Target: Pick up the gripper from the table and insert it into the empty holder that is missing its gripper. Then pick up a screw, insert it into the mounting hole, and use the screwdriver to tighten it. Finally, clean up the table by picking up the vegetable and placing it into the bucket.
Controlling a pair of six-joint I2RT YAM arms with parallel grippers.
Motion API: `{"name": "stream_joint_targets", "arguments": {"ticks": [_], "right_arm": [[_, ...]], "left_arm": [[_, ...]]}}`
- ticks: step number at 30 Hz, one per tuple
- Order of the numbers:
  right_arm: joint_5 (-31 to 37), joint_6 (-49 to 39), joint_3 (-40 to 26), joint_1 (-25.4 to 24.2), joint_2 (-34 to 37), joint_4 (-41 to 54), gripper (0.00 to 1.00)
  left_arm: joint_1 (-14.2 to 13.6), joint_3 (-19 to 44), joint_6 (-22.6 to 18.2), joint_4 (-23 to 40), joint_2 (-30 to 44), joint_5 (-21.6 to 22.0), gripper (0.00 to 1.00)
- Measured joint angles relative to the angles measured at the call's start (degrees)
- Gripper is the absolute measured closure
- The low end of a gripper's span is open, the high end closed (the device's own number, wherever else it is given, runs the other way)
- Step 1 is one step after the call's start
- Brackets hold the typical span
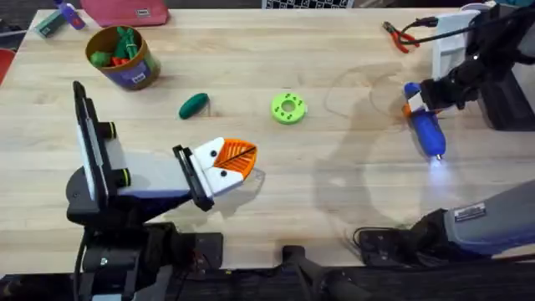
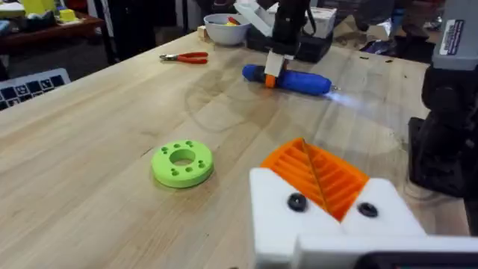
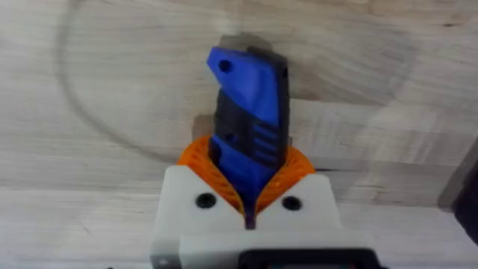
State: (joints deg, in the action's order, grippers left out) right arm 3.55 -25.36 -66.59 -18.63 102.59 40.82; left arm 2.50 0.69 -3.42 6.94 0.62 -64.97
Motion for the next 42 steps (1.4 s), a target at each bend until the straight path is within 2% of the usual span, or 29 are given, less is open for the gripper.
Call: {"name": "stream_joint_targets", "arguments": {"ticks": [6,16,24,29,35,42], "right_arm": [[-1.8,1.9,0.0,2.6,-4.1,1.3,0.976],[-3.0,11.2,-1.2,12.7,-24.0,0.5,0.976],[-3.9,23.9,-1.2,21.3,-37.6,-11.0,0.976],[-10.5,30.4,-1.2,25.9,-45.2,-19.2,0.976],[-20.4,36.3,-1.2,30.6,-49.2,-23.7,0.976],[-24.0,37.6,-0.8,40.6,-49.2,-34.4,0.977]], "left_arm": [[0.0,0.0,0.0,0.0,0.0,0.0,0.985],[0.0,0.0,0.0,0.0,0.0,0.0,0.985],[0.0,0.0,0.0,0.0,0.0,0.0,0.985],[0.0,0.0,0.0,0.0,0.0,0.0,0.985],[0.0,0.0,0.0,0.0,0.0,0.0,0.985],[0.0,0.0,0.0,0.0,0.0,0.0,0.985]]}}
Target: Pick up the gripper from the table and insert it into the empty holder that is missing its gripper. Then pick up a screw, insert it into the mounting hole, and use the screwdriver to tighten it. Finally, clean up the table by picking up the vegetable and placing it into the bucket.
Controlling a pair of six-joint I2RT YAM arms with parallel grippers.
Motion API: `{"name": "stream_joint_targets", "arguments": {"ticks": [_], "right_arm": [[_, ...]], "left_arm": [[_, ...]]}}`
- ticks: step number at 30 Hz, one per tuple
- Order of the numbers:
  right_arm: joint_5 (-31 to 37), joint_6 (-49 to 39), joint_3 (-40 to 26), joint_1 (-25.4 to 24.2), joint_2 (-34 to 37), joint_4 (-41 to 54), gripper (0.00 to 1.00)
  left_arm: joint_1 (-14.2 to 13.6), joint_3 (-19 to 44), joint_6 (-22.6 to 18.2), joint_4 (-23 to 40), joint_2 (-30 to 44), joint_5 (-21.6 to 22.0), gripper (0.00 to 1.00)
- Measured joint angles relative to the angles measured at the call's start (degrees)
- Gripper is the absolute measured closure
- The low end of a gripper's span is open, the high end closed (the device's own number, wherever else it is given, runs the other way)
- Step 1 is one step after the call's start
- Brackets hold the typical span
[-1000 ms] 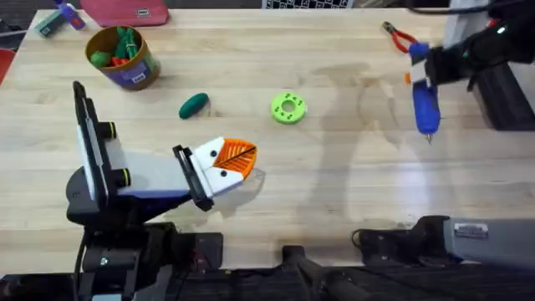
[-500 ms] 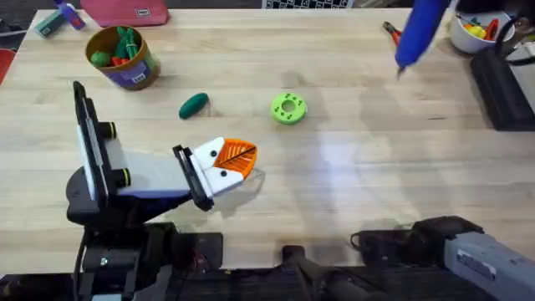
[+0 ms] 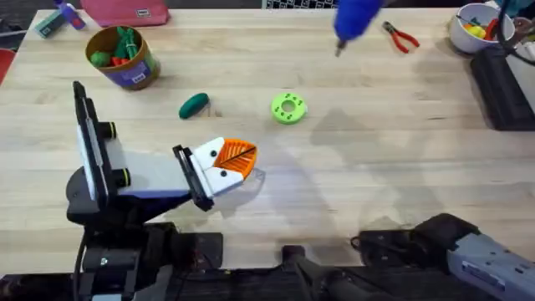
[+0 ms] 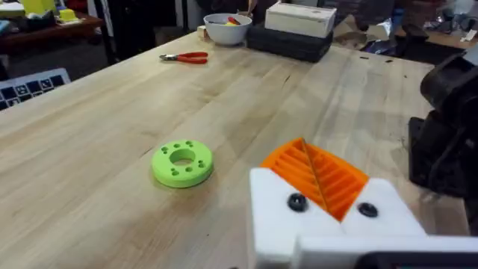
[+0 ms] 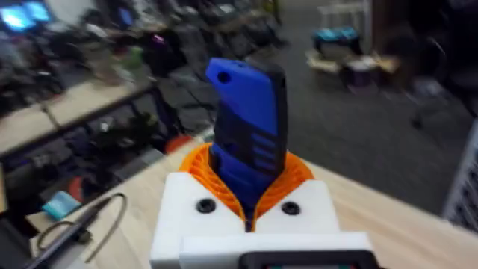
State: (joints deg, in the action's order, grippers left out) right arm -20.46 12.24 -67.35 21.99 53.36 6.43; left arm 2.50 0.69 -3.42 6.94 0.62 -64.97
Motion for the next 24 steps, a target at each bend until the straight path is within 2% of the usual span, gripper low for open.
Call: {"name": "stream_joint_targets", "arguments": {"ticks": [4,8,12,18,24], "right_arm": [[-0.8,0.0,3.9,5.7,-0.2,-11.9,0.977],[-1.6,0.9,11.7,10.2,-0.1,-24.8,0.977],[-6.8,1.5,16.9,12.6,2.0,-35.6,0.977],[-19.9,2.6,17.5,13.4,8.3,-46.7,0.977],[-27.5,4.5,17.5,15.8,13.5,-54.3,0.977]], "left_arm": [[0.0,0.0,0.0,0.0,0.0,0.0,0.985],[0.0,0.0,0.0,0.0,0.0,0.0,0.985],[0.0,0.0,0.0,0.0,0.0,0.0,0.985],[0.0,0.0,0.0,0.0,0.0,0.0,0.985],[0.0,0.0,0.0,0.0,0.0,0.0,0.985]]}}
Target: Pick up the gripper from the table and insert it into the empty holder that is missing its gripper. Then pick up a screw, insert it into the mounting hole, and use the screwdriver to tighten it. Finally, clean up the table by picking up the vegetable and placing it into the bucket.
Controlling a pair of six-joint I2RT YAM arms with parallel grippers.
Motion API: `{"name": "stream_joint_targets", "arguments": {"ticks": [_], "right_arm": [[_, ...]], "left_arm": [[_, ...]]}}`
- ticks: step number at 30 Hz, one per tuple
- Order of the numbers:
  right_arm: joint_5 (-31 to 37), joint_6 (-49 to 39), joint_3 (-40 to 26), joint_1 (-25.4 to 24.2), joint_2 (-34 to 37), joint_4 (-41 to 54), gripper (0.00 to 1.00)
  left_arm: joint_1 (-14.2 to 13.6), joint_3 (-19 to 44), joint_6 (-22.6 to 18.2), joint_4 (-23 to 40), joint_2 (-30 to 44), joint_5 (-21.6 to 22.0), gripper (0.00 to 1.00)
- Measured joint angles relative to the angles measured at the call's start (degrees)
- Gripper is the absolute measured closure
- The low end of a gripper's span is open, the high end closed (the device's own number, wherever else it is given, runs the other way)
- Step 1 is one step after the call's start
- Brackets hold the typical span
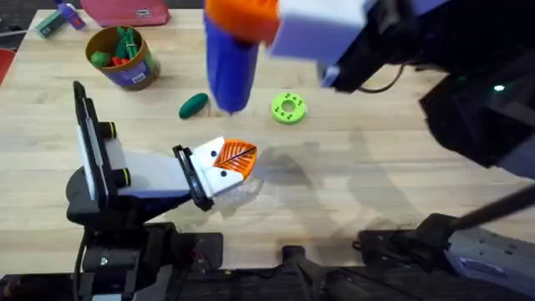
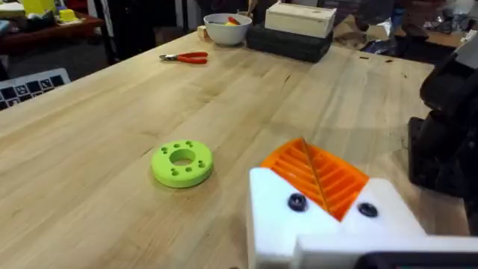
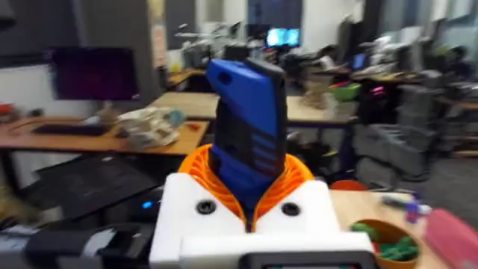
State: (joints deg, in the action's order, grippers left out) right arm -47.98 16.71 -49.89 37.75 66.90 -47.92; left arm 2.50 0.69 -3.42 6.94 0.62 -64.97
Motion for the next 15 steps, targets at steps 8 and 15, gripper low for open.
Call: {"name": "stream_joint_targets", "arguments": {"ticks": [8,15], "right_arm": [[-5.9,-1.3,0.0,3.7,1.9,0.6,0.977],[-8.0,-4.5,0.0,5.1,3.4,1.2,0.977]], "left_arm": [[0.0,0.0,0.0,0.0,0.0,0.0,0.985],[0.0,0.0,0.0,0.0,0.0,0.0,0.985]]}}
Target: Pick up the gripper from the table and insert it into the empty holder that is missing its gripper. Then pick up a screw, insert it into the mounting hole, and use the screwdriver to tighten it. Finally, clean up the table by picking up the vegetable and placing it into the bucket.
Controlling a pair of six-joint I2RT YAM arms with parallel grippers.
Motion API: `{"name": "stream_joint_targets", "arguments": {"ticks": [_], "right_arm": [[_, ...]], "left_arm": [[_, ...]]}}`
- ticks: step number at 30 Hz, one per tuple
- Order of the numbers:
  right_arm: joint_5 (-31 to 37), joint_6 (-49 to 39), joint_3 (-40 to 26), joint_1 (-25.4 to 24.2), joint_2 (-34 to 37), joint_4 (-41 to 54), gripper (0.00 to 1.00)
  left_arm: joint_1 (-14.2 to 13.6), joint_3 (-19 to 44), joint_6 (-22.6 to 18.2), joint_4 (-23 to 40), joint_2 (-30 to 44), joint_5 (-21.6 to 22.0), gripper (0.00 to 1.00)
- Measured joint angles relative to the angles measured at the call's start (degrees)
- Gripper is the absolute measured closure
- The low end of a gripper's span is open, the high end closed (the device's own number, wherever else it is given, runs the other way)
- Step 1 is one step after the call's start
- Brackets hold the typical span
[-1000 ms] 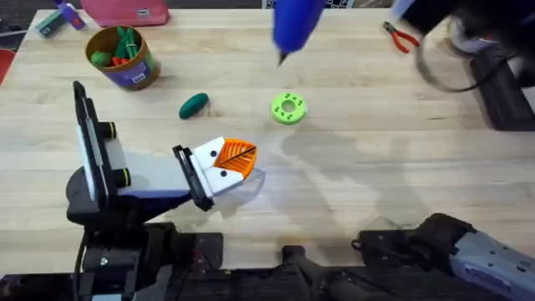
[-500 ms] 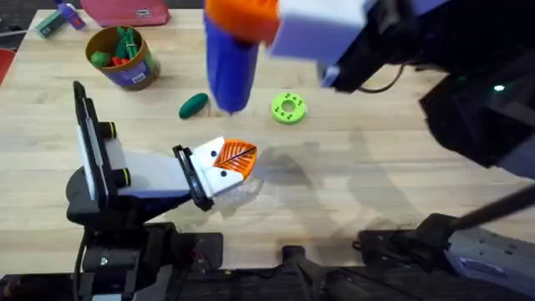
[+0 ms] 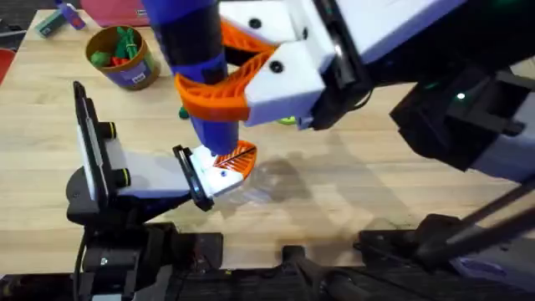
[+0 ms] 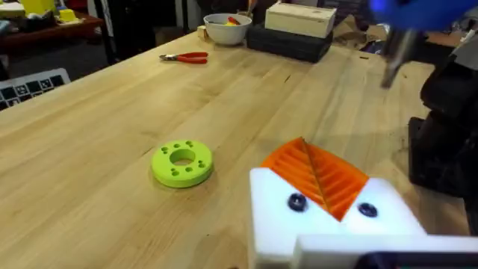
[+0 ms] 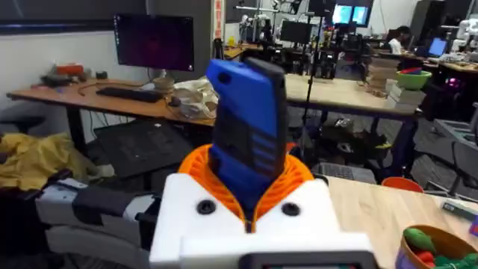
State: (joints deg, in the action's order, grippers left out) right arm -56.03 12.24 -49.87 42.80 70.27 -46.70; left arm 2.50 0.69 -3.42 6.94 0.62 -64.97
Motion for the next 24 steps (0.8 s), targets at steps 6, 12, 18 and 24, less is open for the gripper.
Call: {"name": "stream_joint_targets", "arguments": {"ticks": [6,12,18,24], "right_arm": [[-0.3,-3.0,0.0,0.8,2.1,0.0,0.977],[-0.4,-4.9,0.0,0.8,2.7,-1.5,0.977],[-0.2,-5.7,0.0,1.9,3.0,-3.2,0.977],[-0.2,-6.1,0.0,3.3,5.0,-4.3,0.977]], "left_arm": [[0.0,0.0,0.0,0.0,0.0,0.0,0.985],[0.0,0.0,0.0,0.0,0.0,0.0,0.985],[0.0,0.0,0.0,0.0,0.0,0.0,0.985],[0.0,0.0,0.0,0.0,0.0,0.0,0.985]]}}
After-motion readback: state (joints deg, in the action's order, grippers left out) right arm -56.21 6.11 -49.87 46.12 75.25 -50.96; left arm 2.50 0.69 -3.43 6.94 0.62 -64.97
